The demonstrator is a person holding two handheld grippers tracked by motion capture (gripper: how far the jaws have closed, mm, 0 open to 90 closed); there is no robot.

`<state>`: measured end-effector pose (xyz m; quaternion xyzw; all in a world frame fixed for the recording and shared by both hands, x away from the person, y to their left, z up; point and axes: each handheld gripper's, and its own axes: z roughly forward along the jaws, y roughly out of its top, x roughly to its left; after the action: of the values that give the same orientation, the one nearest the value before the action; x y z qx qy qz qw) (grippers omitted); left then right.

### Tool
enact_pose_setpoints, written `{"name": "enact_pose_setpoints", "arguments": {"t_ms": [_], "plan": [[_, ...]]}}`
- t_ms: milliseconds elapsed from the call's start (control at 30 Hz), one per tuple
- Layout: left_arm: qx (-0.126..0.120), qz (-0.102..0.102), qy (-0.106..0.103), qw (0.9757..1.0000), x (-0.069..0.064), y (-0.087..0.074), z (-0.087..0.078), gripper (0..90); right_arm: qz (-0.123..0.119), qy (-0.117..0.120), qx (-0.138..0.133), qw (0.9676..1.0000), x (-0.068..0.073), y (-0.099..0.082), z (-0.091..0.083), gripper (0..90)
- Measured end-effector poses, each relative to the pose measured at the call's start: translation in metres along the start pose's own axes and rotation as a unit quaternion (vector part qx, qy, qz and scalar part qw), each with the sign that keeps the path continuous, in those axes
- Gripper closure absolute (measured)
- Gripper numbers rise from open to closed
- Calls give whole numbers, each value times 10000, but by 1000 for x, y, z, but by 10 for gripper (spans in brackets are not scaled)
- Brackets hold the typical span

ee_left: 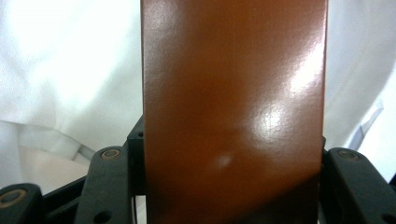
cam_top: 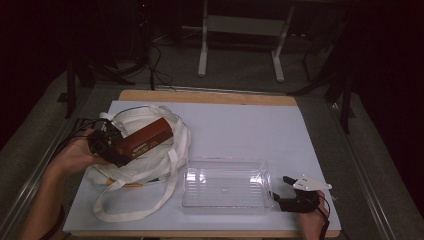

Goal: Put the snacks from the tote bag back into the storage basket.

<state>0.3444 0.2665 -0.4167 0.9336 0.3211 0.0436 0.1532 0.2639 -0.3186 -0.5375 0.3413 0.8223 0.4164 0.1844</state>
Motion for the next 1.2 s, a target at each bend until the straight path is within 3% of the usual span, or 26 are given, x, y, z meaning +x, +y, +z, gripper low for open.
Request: {"name": "enact_pose_setpoints", "arguments": {"t_ms": [200, 400, 567, 867, 1200], "plan": [[-47, 146, 55, 9999, -4, 2, -8, 437, -5, -4, -1, 10000, 0, 0, 0, 202], [-251, 304, 26, 9992, -9, 3, -20, 437, -10, -5, 0, 10000, 0, 0, 0, 202], [-229, 458, 55, 9987, -15, 8, -25, 437, -15, -9, -3, 10000, 0, 0, 0, 203], [-240, 823, 98, 9963, -29, 20, -29, 437, -11, -7, 2, 10000, 0, 0, 0, 202], [-280, 1167, 3, 9928, -44, 29, -30, 437, -18, -7, -11, 10000, 0, 0, 0, 202]]}}
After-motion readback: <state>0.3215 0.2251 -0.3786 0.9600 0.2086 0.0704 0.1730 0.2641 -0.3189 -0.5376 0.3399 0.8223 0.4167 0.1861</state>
